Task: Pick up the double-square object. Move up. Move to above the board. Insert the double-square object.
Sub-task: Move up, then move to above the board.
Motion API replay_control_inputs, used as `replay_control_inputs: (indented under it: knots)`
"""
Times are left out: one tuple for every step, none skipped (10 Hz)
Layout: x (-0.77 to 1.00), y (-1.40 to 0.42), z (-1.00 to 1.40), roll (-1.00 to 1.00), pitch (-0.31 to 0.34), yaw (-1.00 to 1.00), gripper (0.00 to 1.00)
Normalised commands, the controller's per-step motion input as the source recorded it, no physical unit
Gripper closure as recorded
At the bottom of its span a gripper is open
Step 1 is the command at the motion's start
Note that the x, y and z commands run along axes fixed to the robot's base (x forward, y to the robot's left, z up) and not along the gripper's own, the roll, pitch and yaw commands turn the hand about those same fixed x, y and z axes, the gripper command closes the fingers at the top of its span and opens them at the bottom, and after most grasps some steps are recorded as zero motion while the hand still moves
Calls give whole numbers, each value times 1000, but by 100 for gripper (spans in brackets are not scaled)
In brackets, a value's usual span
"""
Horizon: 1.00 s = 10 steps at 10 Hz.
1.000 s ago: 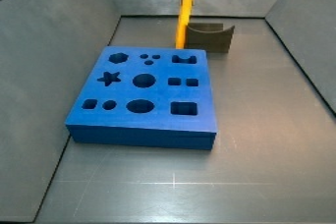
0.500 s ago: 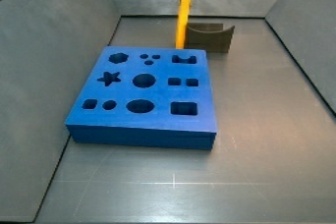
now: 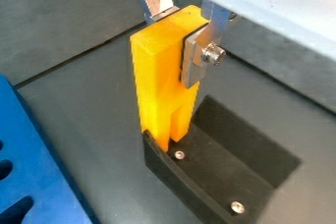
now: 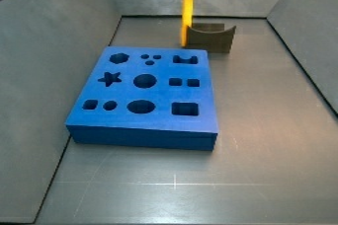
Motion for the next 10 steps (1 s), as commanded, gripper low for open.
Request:
replay_control_inputs:
  knots:
    - [-51,-22,627,8,63,-26,100]
    - [-36,-15,418,18,70,-20,100]
    - [-26,-12,325,21,69,-18,100]
    - [17,-68,1000,28,-224,-105,100]
    - [18,-70,1000,32,-206,-93,100]
    - [6,-68,1000,34,-156,-76,100]
    - [1,-67,1000,35,-120,-64,100]
    - [-6,-65,1000,37,-45,-48,100]
    - [-5,-50,1000,44,-1,-37,100]
    - [-1,-42,1000,51,39,-31,100]
